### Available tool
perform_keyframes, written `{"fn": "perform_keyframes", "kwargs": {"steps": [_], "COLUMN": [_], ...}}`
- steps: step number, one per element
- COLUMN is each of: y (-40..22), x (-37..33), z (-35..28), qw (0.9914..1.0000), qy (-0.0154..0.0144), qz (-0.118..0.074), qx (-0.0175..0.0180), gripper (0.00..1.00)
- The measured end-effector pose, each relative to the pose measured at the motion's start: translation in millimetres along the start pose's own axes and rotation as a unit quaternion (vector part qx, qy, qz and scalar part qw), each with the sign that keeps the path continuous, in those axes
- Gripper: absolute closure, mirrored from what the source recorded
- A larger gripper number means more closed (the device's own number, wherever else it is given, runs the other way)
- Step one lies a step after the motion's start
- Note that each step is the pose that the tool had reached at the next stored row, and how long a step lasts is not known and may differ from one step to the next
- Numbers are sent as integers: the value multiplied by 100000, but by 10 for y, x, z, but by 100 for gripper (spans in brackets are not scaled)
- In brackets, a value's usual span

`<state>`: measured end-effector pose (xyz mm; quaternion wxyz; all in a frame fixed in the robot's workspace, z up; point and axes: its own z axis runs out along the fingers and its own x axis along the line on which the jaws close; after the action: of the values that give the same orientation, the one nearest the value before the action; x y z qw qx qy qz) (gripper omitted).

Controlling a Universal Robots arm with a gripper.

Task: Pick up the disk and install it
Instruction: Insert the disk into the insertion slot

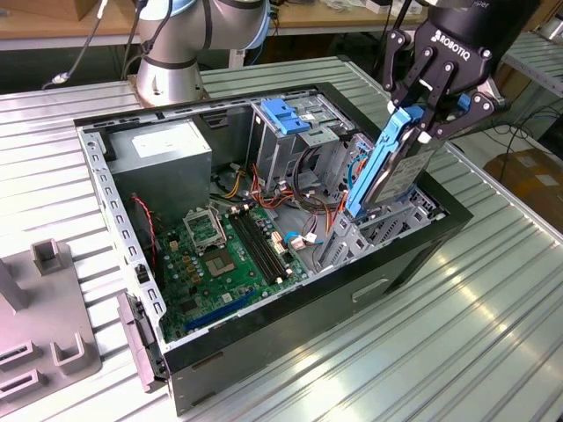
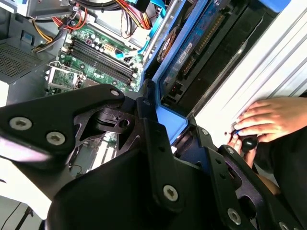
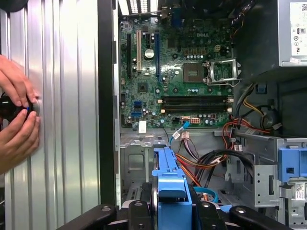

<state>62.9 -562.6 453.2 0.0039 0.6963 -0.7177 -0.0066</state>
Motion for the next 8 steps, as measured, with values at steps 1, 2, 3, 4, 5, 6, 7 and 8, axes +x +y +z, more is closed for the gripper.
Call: {"fn": "perform_keyframes", "kwargs": {"steps": [1, 2, 3, 4, 5, 6, 7, 8], "y": [-1, -2, -3, -3, -3, -4, -4, -5], "x": [3, 6, 9, 13, 16, 21, 23, 26], "z": [12, 17, 20, 24, 28, 34, 39, 46], "qw": [100000, 100000, 100000, 100000, 100000, 100000, 100000, 100000], "qy": [-14, -7, 3, 1, -7, -6, -2, -3], "qz": [0, 0, -3, -1, 2, -2, 0, 0], "qx": [3, 2, 1, 1, 2, 2, 3, 1], "gripper": [63, 63, 63, 63, 63, 63, 63, 63]}}
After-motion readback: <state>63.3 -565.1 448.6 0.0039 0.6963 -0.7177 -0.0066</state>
